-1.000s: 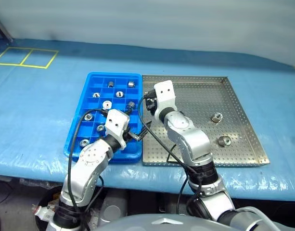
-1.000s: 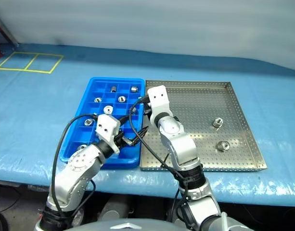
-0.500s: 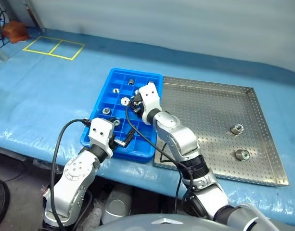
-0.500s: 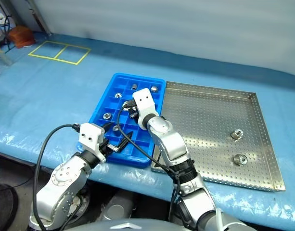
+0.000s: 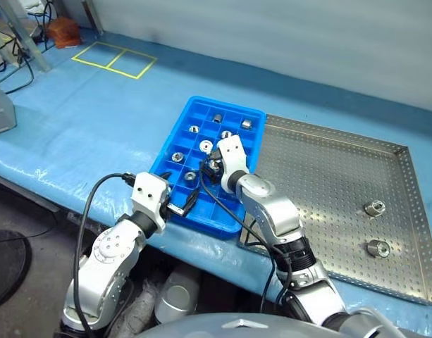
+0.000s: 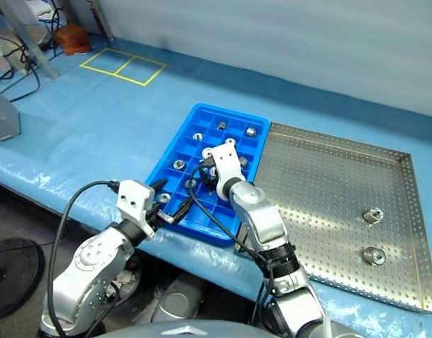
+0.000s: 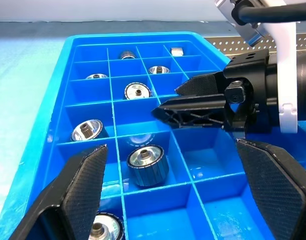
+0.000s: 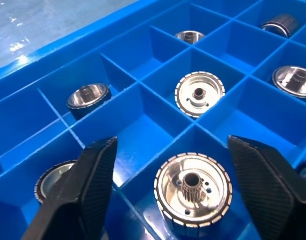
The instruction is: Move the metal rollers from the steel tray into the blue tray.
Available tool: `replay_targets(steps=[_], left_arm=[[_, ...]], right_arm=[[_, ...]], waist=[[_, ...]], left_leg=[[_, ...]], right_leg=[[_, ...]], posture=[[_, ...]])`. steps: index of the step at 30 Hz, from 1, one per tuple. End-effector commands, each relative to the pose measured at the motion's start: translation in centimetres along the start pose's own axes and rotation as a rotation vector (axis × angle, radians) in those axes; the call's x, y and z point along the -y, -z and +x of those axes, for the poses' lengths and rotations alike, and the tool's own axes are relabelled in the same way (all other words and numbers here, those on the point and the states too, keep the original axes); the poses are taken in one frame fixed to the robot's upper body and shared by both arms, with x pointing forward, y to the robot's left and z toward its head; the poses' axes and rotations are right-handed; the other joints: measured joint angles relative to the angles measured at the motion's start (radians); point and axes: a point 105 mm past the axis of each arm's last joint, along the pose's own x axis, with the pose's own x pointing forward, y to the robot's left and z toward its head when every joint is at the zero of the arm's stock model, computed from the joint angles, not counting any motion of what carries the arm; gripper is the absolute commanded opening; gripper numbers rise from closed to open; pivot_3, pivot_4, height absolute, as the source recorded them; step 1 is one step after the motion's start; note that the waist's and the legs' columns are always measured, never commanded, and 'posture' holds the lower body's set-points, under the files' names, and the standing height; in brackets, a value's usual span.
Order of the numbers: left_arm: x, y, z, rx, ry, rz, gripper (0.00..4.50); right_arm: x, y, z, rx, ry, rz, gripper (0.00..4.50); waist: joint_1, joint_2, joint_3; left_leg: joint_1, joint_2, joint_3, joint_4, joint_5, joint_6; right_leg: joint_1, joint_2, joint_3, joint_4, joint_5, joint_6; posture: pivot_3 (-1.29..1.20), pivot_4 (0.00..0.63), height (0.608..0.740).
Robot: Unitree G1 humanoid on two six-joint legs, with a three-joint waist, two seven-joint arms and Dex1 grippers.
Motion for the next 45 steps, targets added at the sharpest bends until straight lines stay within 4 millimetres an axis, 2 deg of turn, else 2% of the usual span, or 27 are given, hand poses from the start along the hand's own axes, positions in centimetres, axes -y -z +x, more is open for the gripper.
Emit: replay_targets(steps=[1,5,11,15,18,21,22,24,27,32,40,45], left_arm=[[1.0,-1.3,0.6,0.054,0.067,0.008,4.5],[1.9,-1.5,1.5,0.059,0.139,-0.005,4.5],[4.1,-1.6,3.1,0.066,0.29,-0.012,4.5],[5.6,-1.7,3.9,0.071,0.384,-0.019,4.5],[6.4,-1.7,4.4,0.073,0.446,-0.017,4.5],[7.0,-1.7,4.7,0.076,0.488,-0.009,4.5],[7.3,-1.8,4.9,0.077,0.502,-0.005,4.5],[7.6,-1.7,5.0,0.075,0.526,0.007,4.5],[8.0,-1.6,5.0,0.068,0.547,0.016,4.5],[8.4,-1.5,5.0,0.066,0.559,0.016,4.5],[8.5,-1.5,4.8,0.067,0.551,0.007,4.5],[8.6,-1.6,4.7,0.073,0.545,0.008,4.5]], right_arm=[[2.1,-2.8,-1.8,0.11,0.078,0.008,4.46],[5.1,-3.7,-4.1,0.151,0.209,0.011,4.46],[9.1,-3.9,-8.7,0.173,0.44,0.006,4.46],[11.1,-3.3,-11.4,0.175,0.602,0.047,4.46],[11.9,-2.6,-13.2,0.171,0.702,0.086,4.46],[12.5,-1.3,-14.6,0.142,0.796,0.147,4.46],[12.7,-0.6,-15.0,0.121,0.823,0.158,4.46],[13.0,0.7,-15.7,0.071,0.872,0.168,4.46],[13.2,2.8,-16.1,0.016,0.893,0.24,4.46],[13.4,4.8,-15.8,-0.04,0.886,0.277,4.46],[13.8,6.3,-14.5,-0.06,0.842,0.331,4.46],[14.7,7.4,-14.3,-0.073,0.878,0.348,4.46]], waist=[[0.0,0.0,0.0],[-0.007,0.0,0.0],[-0.078,0.001,-0.001],[-0.172,0.002,-0.001],[-0.253,0.002,-0.001],[-0.324,0.002,-0.002],[-0.336,0.002,-0.002],[-0.37,0.003,-0.002],[-0.4,0.003,-0.001],[-0.424,0.003,-0.002],[-0.421,0.003,-0.001],[-0.416,0.003,-0.002]], left_leg=[[-0.001,0.0,0.0,0.001,0.0,0.0],[-0.001,-0.001,-0.001,0.003,0.0,0.0],[-0.003,-0.001,-0.002,0.003,0.0,0.0],[-0.003,-0.002,-0.003,0.005,0.0,0.001],[-0.003,-0.002,-0.004,0.006,0.001,0.002],[-0.001,-0.003,-0.005,0.007,0.001,0.002],[0.0,-0.003,-0.005,0.007,0.002,0.003],[0.003,-0.002,-0.004,0.006,0.002,0.003],[0.014,-0.002,-0.005,0.005,0.001,0.003],[0.016,-0.002,-0.005,0.005,0.002,0.004],[0.015,-0.002,-0.005,0.004,0.002,0.004],[0.015,-0.002,-0.005,0.005,0.002,0.004]], right_leg=[[0.0,0.0,0.0,0.0,0.0,0.0],[0.0,-0.001,-0.001,0.0,0.0,0.001],[0.0,0.0,-0.001,0.0,0.001,0.001],[0.002,0.0,0.0,0.0,0.001,0.002],[0.003,0.0,0.0,0.001,0.002,0.002],[0.005,0.0,0.001,0.001,0.002,0.002],[0.006,0.0,0.002,0.002,0.002,0.002],[0.008,0.0,0.003,0.002,0.002,0.002],[0.016,0.0,0.004,0.002,0.001,0.001],[0.017,0.0,0.007,0.003,0.002,0.002],[0.017,0.0,0.008,0.002,0.002,0.002],[0.017,0.0,0.008,0.002,0.002,0.002]], posture=[[0.41,0.15,0.74],[0.31,0.15,0.74],[0.21,0.15,0.74],[0.09,0.15,0.74],[0.09,0.15,0.74],[0.09,0.15,0.74],[0.01,0.15,0.74],[0.01,0.15,0.74],[0.01,0.15,0.74],[0.01,0.15,0.74],[0.04,0.15,0.74],[0.07,0.15,0.74]])
